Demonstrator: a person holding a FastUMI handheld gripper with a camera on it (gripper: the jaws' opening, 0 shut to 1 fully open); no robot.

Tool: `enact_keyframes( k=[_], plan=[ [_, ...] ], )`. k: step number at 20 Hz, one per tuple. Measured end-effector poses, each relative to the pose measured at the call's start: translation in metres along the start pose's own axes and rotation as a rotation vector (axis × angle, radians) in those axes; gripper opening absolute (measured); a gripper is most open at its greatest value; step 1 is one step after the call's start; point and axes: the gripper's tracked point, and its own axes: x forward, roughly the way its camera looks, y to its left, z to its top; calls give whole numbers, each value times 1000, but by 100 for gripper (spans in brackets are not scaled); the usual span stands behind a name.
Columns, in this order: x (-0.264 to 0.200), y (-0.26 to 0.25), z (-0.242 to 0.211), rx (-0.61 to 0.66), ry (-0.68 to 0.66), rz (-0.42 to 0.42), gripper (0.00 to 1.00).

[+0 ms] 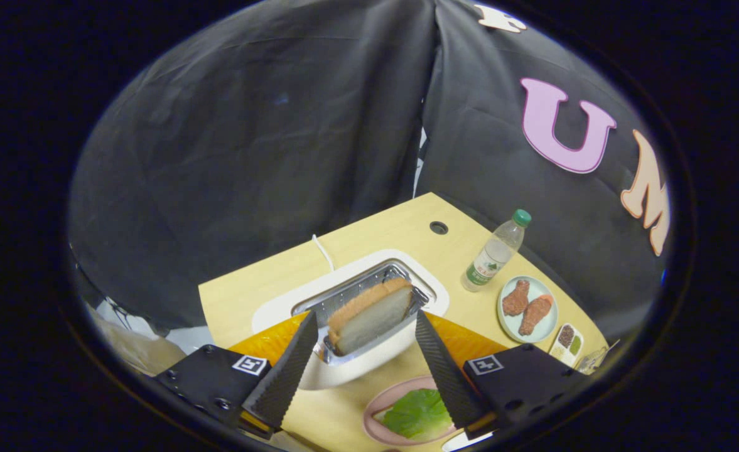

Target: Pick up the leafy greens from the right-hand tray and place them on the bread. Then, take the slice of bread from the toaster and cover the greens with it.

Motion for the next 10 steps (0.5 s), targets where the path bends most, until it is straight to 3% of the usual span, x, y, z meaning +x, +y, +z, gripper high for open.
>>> enact_keyframes(
  k=[10],
  plan=[
    [40,-13,-11,139,106,-64,99]
  ],
)
